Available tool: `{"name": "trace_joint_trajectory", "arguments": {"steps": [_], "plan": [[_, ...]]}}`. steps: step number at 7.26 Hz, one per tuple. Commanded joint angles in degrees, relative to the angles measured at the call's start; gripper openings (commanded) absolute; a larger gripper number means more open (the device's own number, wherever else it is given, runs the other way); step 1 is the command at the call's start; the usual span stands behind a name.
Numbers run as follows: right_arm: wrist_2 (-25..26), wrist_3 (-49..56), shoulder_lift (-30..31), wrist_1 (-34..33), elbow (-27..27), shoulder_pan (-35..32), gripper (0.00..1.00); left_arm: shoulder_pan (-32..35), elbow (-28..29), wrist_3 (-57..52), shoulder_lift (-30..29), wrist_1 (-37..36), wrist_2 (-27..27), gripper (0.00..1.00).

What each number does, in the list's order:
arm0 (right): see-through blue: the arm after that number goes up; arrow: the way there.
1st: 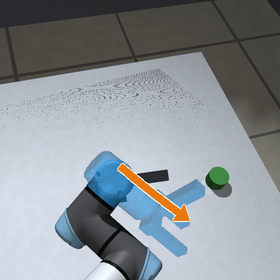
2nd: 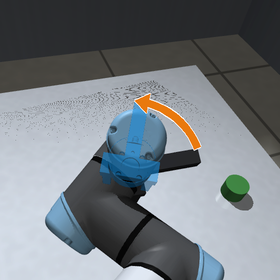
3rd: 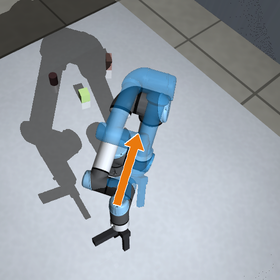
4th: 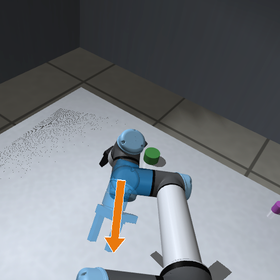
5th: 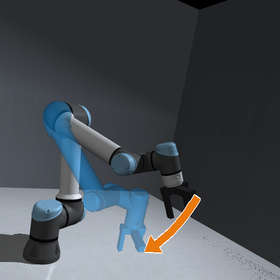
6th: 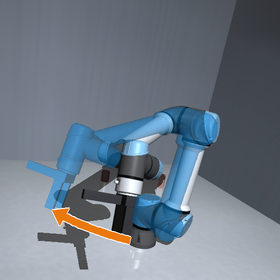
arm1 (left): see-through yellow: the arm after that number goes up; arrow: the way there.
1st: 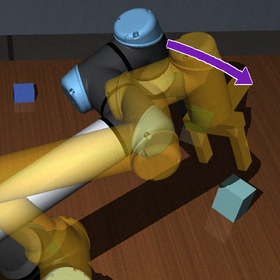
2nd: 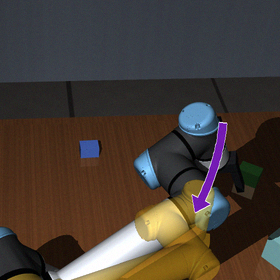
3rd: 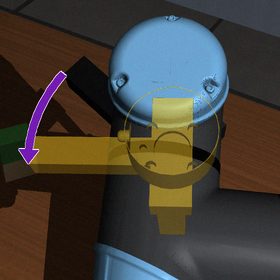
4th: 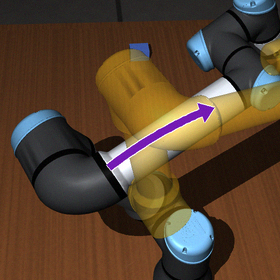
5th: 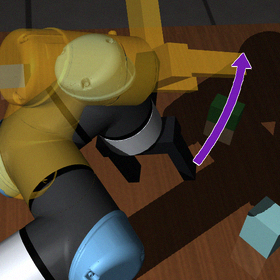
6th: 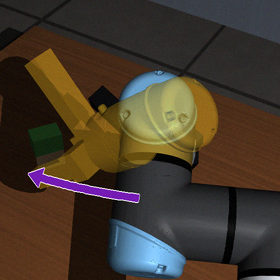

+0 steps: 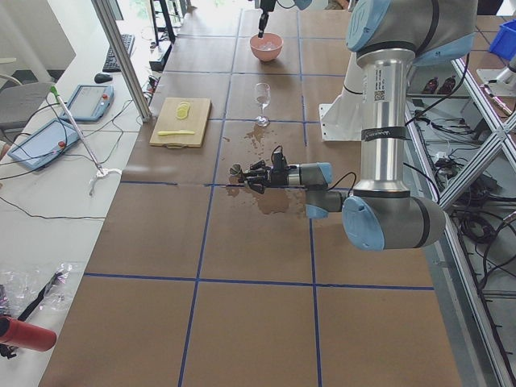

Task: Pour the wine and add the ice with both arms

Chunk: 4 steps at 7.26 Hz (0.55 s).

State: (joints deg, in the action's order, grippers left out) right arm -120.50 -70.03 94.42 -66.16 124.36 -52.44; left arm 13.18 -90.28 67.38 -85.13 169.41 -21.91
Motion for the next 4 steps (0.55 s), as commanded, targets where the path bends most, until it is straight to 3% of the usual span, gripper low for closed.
{"name": "trace_joint_trajectory", "arguments": {"steps": [1,4], "plan": [[-0.3,-0.6,-1.1,0.1,0.0,0.1,0.0,-0.3,1.1,0.2,0.0,-0.4,0.6,0.0],[-0.2,-0.7,-2.4,0.1,-0.1,0.1,0.0,-2.2,4.7,0.7,-2.5,0.1,8.3,0.0]]}}
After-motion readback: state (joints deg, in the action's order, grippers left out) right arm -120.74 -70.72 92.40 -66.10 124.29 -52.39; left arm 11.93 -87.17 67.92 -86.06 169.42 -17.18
